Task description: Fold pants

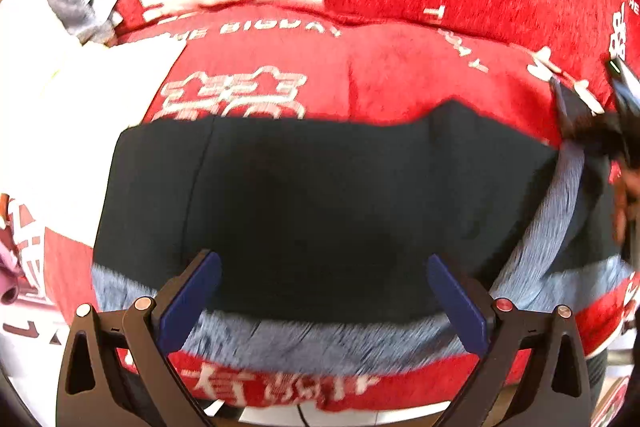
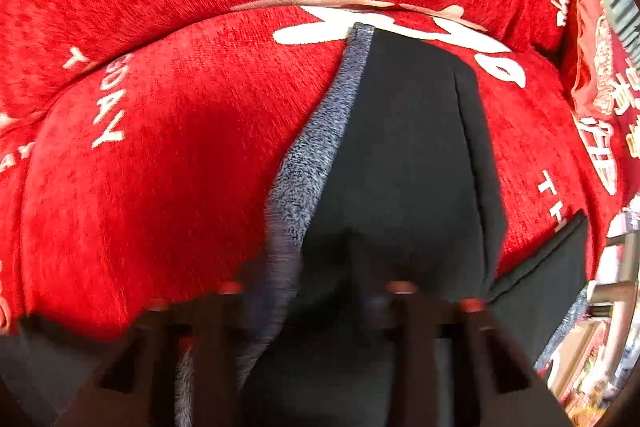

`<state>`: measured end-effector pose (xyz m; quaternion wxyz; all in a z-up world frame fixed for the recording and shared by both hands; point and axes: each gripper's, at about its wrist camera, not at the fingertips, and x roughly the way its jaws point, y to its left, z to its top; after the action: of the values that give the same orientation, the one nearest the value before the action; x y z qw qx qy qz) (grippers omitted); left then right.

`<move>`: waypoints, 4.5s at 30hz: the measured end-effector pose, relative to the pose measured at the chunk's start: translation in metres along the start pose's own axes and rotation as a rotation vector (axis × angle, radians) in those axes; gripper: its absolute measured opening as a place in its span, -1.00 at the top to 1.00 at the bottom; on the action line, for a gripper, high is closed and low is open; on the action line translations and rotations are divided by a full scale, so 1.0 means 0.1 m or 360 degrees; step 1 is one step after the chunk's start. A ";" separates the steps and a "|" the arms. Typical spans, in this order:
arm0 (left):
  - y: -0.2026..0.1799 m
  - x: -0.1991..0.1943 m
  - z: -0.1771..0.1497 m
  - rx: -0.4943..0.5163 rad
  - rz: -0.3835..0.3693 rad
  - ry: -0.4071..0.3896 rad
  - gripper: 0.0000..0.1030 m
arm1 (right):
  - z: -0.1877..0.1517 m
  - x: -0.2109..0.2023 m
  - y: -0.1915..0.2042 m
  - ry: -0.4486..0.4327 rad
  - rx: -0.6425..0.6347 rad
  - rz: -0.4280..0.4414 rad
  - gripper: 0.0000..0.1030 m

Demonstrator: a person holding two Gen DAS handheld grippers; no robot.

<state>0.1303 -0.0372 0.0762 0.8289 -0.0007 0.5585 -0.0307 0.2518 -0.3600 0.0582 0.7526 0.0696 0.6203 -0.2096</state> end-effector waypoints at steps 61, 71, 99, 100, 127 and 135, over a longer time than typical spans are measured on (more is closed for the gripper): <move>-1.09 0.50 -0.31 0.0330 -0.0225 0.0253 -1.00 | -1.64 -0.43 -2.50 -0.0488 0.0688 0.0520 -0.61; -1.35 0.36 -0.30 0.0339 -0.0222 0.0251 -1.00 | -1.34 -0.23 -3.10 -0.0539 0.0897 0.0648 0.84; -0.76 0.45 -0.33 -0.0058 0.0123 0.0124 -1.00 | -1.40 -0.38 -1.10 -0.0392 0.0543 -0.0013 -0.57; -0.63 0.49 -0.32 -0.0130 0.0058 0.0144 -1.00 | -1.34 -0.37 -1.22 -0.0411 0.0614 -0.0047 -0.57; 0.10 0.31 -0.21 -0.0315 0.0337 -0.0035 -1.00 | -1.73 -0.63 0.33 -0.0450 -0.0115 0.0161 -0.96; 1.08 0.40 -0.23 -0.0589 0.0361 -0.0038 -1.00 | -1.21 -0.21 -0.55 -0.0362 0.0267 0.0077 -0.99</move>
<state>0.1291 0.0697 0.0264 0.8193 -0.0904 0.5413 0.1659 0.1172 -0.3603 0.0607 0.8144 0.1230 0.5095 -0.2491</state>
